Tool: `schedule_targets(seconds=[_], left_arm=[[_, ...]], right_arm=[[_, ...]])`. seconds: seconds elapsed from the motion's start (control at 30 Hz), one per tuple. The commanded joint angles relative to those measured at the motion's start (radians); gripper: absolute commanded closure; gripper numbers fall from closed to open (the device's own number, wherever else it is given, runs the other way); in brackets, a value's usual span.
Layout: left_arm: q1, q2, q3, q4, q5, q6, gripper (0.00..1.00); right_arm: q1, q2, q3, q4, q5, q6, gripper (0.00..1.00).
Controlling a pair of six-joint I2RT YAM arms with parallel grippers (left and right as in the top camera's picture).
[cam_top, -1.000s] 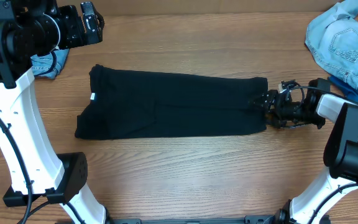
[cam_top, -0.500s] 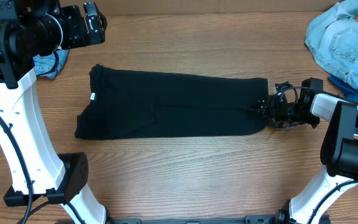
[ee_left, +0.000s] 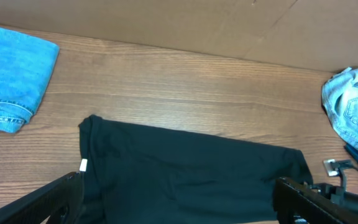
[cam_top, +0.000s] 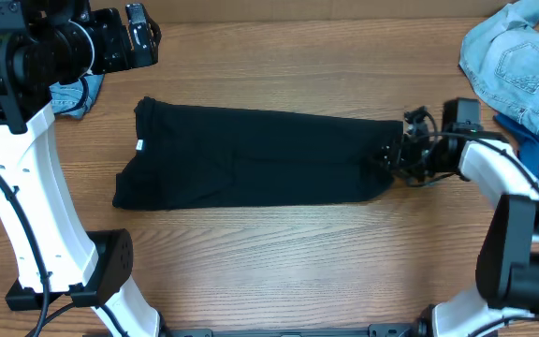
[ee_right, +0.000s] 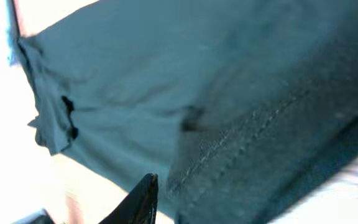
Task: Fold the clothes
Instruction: 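Grasp the strip's right end and fold it left with the right gripper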
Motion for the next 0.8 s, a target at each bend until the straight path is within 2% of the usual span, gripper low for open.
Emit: schedule_targets(seconds=[0.0, 0.27, 0.57, 0.77], left_arm=[[-0.005, -0.015, 0.006, -0.002, 0.012, 0.013, 0.0], [-0.005, -0.015, 0.006, -0.002, 0.012, 0.013, 0.0], [-0.005, -0.015, 0.006, -0.002, 0.012, 0.013, 0.0], [-0.01, -0.015, 0.006, -0.002, 0.013, 0.013, 0.0]], right_arm=[[0.079, -0.044, 0.027, -0.003, 0.06, 0.056, 0.76], [0.241, -0.045, 0.028, 0.029, 0.155, 0.115, 0.76], [0.241, -0.045, 0.028, 0.032, 0.163, 0.138, 0.76], [0.241, -0.045, 0.049, 0.034, 0.161, 0.138, 0.8]])
